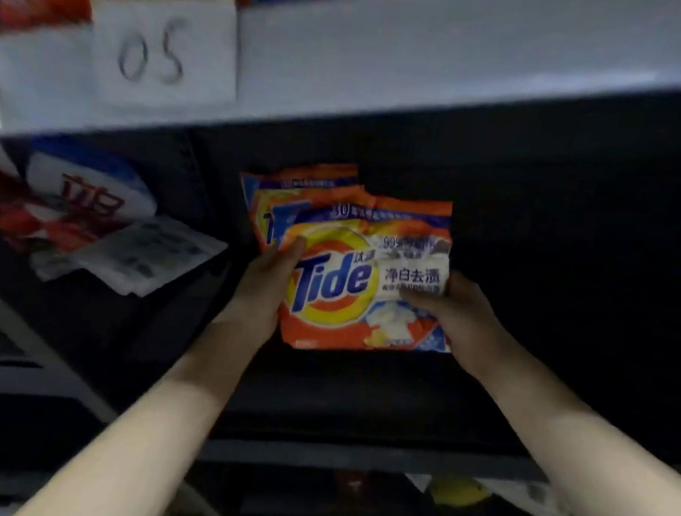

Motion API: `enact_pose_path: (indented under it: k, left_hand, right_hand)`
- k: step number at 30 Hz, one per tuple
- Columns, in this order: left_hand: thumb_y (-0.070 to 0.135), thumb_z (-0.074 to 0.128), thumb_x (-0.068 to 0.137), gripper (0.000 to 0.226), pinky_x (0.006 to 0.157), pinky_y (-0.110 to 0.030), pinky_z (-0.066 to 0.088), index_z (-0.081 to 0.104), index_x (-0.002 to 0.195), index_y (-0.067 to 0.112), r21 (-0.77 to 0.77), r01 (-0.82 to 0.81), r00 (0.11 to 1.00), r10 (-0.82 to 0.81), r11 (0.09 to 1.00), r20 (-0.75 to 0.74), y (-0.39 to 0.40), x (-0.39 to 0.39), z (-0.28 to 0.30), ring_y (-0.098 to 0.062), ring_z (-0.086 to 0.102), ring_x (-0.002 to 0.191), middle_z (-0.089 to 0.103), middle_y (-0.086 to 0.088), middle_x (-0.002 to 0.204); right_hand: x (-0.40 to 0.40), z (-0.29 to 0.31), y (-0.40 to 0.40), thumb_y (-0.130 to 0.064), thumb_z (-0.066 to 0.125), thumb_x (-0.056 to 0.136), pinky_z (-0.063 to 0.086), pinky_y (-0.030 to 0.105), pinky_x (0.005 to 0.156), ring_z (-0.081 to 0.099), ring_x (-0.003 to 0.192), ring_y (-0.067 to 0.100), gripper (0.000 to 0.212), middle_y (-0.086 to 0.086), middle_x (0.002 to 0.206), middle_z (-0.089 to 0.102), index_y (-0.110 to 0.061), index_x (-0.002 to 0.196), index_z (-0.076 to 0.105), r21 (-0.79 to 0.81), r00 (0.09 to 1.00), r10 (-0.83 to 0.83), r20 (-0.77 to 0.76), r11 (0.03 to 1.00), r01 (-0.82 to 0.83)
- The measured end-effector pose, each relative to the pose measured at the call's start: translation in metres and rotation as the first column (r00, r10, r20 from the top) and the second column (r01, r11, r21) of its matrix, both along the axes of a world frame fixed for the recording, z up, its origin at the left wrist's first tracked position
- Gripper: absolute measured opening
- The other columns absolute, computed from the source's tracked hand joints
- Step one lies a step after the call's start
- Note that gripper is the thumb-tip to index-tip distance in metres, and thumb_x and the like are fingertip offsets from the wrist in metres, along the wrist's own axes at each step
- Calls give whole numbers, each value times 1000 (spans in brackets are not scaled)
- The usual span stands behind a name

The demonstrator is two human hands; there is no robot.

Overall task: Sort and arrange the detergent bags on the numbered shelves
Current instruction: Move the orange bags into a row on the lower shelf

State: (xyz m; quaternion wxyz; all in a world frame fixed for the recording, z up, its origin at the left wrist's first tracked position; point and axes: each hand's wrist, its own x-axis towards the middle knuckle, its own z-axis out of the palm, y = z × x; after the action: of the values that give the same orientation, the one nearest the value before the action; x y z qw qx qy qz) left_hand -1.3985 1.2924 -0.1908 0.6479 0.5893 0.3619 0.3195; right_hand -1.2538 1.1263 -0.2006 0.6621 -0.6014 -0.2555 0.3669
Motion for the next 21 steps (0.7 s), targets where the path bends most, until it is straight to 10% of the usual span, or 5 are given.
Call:
enact_pose_path:
  k: [7, 21]
  left_hand:
    - [34, 56, 93, 18, 59, -27, 55, 58, 108, 24, 189, -33, 995, 14, 982, 102, 71, 17, -11, -10, 69, 70, 70, 2, 90]
    - [23, 53, 97, 31, 83, -44, 54, 51, 126, 12, 104, -258, 942, 226, 961, 248, 156, 48, -62, -24, 64, 89, 62, -9, 110]
  right_hand:
    - [17, -29, 94, -1, 64, 85, 50, 44, 92, 62, 107, 28, 39, 13, 120, 62, -7, 122, 55, 99, 994, -61, 94, 994, 52]
    - [39, -55, 208, -10, 73, 80, 50, 38, 93, 58, 113, 26, 49, 13, 125, 59, -6, 124, 53, -126, 916, -92, 390, 980, 152]
